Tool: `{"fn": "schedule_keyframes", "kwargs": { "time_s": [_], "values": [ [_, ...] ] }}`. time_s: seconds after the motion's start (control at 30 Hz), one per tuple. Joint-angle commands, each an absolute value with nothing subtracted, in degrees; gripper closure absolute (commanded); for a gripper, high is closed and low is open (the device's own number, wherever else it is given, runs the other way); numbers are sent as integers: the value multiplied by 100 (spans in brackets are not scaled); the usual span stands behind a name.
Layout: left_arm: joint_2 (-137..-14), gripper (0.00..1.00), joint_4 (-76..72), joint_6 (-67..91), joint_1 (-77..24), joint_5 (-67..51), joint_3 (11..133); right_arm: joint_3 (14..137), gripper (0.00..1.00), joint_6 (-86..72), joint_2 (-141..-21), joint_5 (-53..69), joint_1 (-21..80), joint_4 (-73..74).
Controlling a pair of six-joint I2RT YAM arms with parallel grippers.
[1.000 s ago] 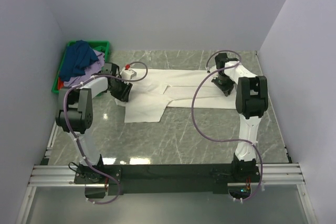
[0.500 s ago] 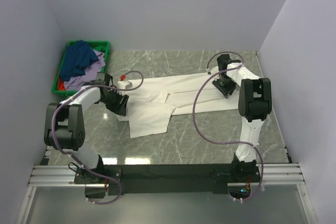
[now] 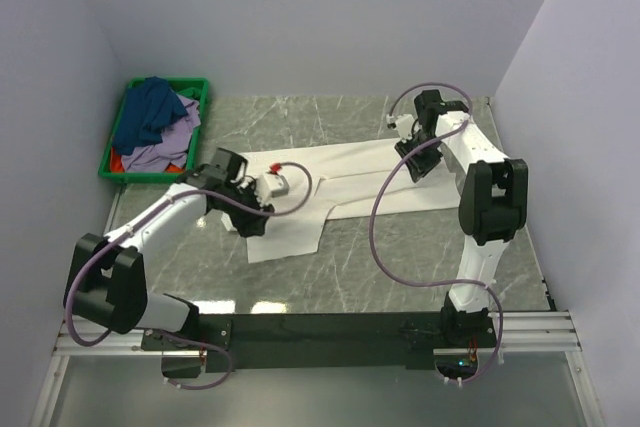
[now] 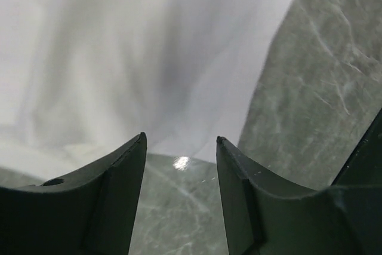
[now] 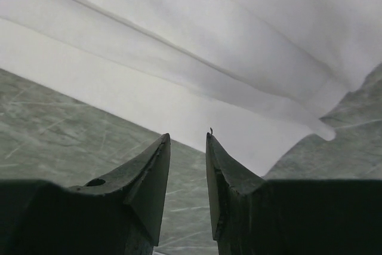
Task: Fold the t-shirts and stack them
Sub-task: Fold the tshirt
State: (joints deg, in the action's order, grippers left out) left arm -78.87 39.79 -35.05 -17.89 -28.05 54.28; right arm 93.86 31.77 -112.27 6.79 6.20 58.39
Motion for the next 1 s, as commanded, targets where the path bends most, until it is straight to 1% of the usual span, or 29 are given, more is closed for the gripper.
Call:
{"fn": "schedule_keyframes", "kwargs": {
  "time_s": [0.0,0.23,0.5,0.67,0.7,0.77,0.8,0.83,0.9,0.93,0.97],
  "values": [
    [-7884,44,3420,-3288,-2433,-2418,5239,9624,63,2892,-11232,1107,501,6056],
    [-8410,44,2962,-3059,-3540,-2110,5081,9606,63,2865,-11311,914,247,5985],
    [-8902,44,2813,-3199,-3893,-1987,4905,9571,64,2927,-11338,756,26,5994],
    [-9210,47,2365,-3050,-3937,-1443,4702,9580,64,2953,-11382,721,35,5985],
    [-9254,48,2329,-3041,-3937,-1372,4693,9580,64,2962,-11391,721,-113,5985],
    [-9369,54,2294,-3041,-3929,-1240,4693,9580,64,2962,-11417,721,-114,5977],
    [-9387,59,2294,-3050,-3929,-1204,4693,9580,65,2971,-11426,712,-114,5968],
    [-9387,72,2337,-3067,-3937,-1204,4728,9597,65,2971,-11452,712,-114,5968],
    [-9361,85,2608,-3102,-3920,-1309,4833,9615,65,2979,-11470,712,-123,5968],
    [-9308,95,2758,-3137,-3885,-1362,5008,9641,65,2988,-11487,695,-123,5968],
    [-9247,99,2890,-3207,-3841,-1415,5114,9668,66,3014,-11496,677,-123,5985]
  ]
}}
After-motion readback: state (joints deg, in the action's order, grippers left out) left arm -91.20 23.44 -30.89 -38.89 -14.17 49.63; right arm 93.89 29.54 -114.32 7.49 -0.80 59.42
